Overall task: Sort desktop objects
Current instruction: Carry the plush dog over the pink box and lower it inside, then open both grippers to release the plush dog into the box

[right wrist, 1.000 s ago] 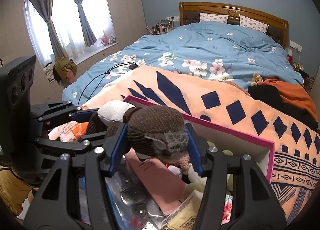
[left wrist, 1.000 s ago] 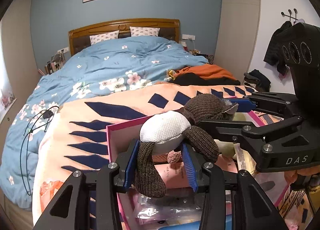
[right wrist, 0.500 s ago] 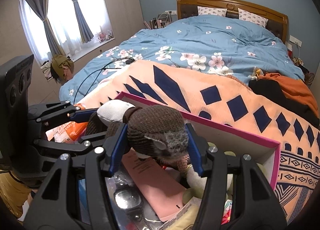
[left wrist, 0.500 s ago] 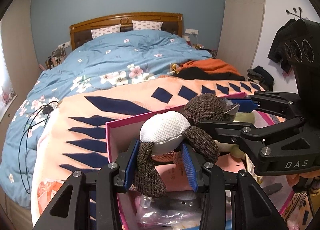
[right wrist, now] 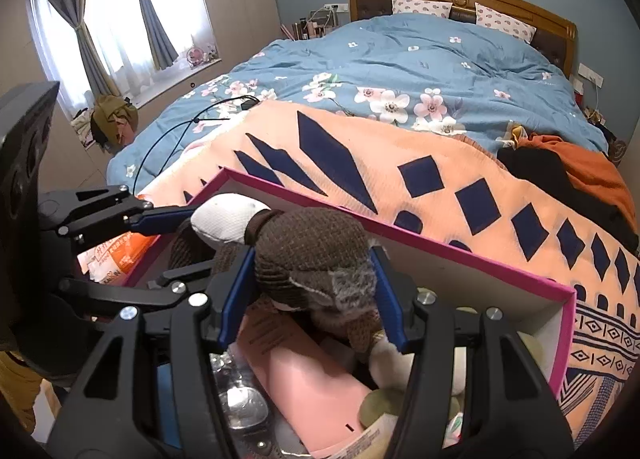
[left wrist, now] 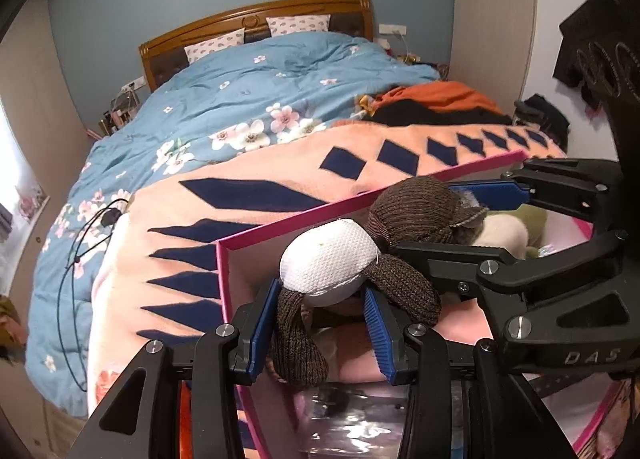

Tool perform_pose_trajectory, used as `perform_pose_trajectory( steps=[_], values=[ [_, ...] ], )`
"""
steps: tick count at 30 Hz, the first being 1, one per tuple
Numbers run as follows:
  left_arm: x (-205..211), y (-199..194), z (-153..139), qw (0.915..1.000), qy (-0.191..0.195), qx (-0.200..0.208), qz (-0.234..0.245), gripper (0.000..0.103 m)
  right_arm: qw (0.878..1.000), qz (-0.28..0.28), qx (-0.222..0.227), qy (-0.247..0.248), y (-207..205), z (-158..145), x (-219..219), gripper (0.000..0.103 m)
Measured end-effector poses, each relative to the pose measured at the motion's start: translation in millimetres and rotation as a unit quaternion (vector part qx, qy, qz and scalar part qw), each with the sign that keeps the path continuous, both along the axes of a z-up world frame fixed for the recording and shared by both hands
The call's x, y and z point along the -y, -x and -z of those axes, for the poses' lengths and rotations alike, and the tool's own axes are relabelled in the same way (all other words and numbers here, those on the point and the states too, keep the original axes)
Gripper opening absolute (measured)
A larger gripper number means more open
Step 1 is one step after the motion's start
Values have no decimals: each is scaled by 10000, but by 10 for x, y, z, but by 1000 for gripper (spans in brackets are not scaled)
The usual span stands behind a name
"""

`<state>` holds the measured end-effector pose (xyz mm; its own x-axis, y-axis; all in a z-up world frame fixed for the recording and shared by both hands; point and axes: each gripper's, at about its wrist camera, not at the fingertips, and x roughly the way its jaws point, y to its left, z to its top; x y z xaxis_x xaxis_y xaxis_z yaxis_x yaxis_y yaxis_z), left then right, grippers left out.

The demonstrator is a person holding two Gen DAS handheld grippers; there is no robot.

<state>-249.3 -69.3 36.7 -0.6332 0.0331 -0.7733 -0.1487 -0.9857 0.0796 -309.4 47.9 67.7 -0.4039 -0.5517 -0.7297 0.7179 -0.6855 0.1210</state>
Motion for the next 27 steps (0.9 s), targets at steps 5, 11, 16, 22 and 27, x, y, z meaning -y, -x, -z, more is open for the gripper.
perform_pose_trajectory(
  steps=[5, 11, 16, 22, 27],
  values=[
    [33, 71, 72, 9995, 141, 222, -163, 45, 9997, 35, 122, -189, 50, 74, 83, 60],
    [44, 50, 78, 9986, 348, 185, -366, 46, 9993, 120, 248, -238, 57, 100, 42, 63],
    [175, 41, 49, 9987, 16, 173, -483, 45, 9994, 139, 206, -227, -35, 51, -89, 63],
    [133, -5, 32, 9989, -33, 97, -453, 45, 9997, 140, 119, -175, -122, -16, -198, 63],
    [99, -173, -75, 9991, -135, -163, -356, 50, 9998, 102, 160, -92, -155, -23, -229, 63]
  ],
)
